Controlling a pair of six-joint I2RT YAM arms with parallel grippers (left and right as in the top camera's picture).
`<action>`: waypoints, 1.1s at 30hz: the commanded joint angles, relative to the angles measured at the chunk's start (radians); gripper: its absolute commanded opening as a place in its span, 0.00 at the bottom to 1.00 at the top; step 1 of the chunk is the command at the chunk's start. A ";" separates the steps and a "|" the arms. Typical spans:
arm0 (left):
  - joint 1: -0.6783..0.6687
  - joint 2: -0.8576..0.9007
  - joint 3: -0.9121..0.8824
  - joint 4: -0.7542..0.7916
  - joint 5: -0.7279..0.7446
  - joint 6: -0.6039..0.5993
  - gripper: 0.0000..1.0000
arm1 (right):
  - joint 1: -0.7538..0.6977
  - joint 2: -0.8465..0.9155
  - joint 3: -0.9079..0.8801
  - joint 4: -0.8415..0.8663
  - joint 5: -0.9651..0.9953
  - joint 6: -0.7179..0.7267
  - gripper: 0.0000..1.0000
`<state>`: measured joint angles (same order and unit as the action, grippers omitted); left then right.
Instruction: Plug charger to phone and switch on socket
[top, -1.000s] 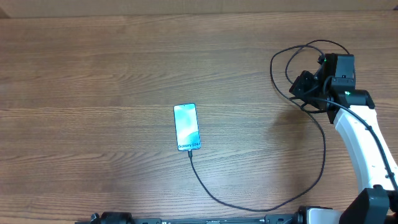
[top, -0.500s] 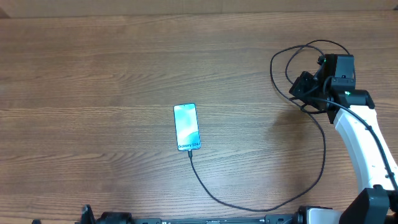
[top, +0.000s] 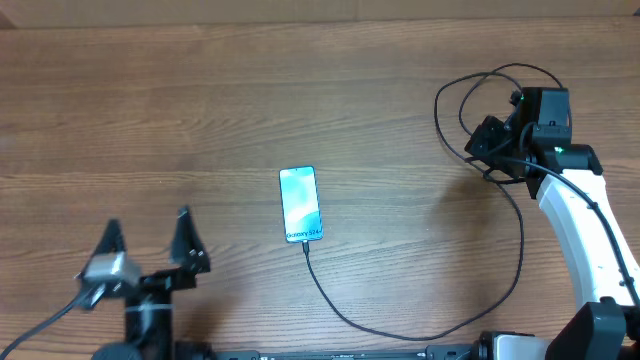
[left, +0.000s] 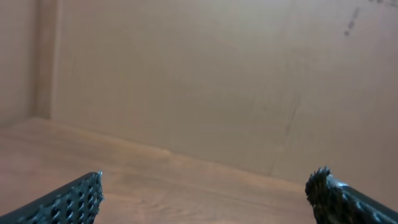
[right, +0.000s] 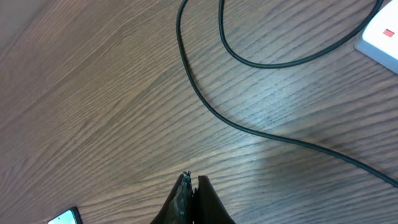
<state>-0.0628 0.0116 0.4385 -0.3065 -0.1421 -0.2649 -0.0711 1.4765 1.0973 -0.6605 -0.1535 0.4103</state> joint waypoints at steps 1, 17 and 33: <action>0.008 -0.007 -0.174 0.157 0.064 0.075 0.99 | 0.003 -0.019 0.003 0.009 -0.005 -0.026 0.04; 0.008 -0.006 -0.434 0.284 0.141 0.198 1.00 | 0.003 -0.217 0.003 0.095 -0.005 -0.122 0.04; 0.008 -0.005 -0.434 0.229 0.138 0.198 1.00 | 0.004 -0.316 0.003 0.019 -0.006 -0.150 0.45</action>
<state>-0.0628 0.0113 0.0082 -0.0784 -0.0143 -0.0933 -0.0715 1.1671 1.0958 -0.6384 -0.1543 0.2680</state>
